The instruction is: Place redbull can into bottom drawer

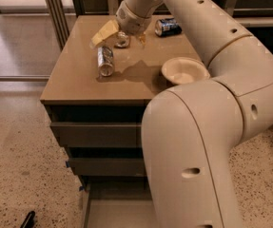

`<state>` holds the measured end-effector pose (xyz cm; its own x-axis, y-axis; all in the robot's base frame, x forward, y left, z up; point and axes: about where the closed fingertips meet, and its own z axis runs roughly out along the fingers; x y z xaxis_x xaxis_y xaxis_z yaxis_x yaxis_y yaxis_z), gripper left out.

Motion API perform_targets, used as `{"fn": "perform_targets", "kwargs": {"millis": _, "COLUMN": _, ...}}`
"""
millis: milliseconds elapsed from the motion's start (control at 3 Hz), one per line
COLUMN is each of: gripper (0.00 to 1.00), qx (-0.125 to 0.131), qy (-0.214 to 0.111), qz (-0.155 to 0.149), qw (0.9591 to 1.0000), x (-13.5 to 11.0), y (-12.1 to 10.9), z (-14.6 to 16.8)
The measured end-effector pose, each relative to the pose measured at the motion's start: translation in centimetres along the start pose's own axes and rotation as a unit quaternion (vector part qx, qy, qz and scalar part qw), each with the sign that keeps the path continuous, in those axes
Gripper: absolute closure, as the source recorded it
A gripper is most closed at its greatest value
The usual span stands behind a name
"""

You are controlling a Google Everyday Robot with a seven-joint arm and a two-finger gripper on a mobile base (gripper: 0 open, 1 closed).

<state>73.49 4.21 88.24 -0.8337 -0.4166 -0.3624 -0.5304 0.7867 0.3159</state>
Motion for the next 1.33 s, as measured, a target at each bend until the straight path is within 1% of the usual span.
{"fn": "perform_targets", "kwargs": {"millis": 333, "gripper": 0.0, "qx": 0.008, "qy": 0.005, "qz": 0.044, "qw": 0.999, "x": -1.2, "y": 0.9, "z": 1.2}}
{"fn": "perform_targets", "kwargs": {"millis": 667, "gripper": 0.0, "qx": 0.053, "qy": 0.009, "qz": 0.08, "qw": 0.9953, "x": -2.4, "y": 1.4, "z": 2.2}}
{"fn": "perform_targets", "kwargs": {"millis": 1333, "gripper": 0.0, "qx": 0.053, "qy": 0.009, "qz": 0.084, "qw": 0.9951, "x": -2.5, "y": 1.5, "z": 2.6}}
